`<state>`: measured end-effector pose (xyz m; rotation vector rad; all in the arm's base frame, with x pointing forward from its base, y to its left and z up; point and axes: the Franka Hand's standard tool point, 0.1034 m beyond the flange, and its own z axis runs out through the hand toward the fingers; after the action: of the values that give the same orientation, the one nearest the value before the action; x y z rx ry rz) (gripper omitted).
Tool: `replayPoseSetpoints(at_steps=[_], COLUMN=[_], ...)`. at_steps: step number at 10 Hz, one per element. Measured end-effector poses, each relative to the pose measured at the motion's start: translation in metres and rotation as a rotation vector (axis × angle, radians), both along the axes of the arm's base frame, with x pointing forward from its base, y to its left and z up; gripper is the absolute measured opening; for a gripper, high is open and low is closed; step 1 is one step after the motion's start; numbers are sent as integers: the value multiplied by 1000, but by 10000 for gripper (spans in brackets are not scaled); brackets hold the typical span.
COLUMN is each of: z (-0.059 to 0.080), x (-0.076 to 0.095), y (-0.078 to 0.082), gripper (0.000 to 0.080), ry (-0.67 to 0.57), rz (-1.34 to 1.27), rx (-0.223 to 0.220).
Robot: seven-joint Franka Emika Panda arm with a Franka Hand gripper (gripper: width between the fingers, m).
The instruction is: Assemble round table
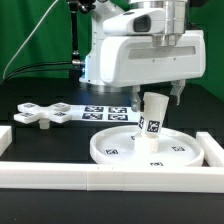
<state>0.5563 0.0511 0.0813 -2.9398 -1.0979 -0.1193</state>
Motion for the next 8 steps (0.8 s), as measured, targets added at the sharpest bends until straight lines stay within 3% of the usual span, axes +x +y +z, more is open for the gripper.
replayPoseSetpoints(at_steps=[8], z=[-4], x=[-4], y=[-2], gripper=[648], ry=[8], rz=[575], rx=[-59])
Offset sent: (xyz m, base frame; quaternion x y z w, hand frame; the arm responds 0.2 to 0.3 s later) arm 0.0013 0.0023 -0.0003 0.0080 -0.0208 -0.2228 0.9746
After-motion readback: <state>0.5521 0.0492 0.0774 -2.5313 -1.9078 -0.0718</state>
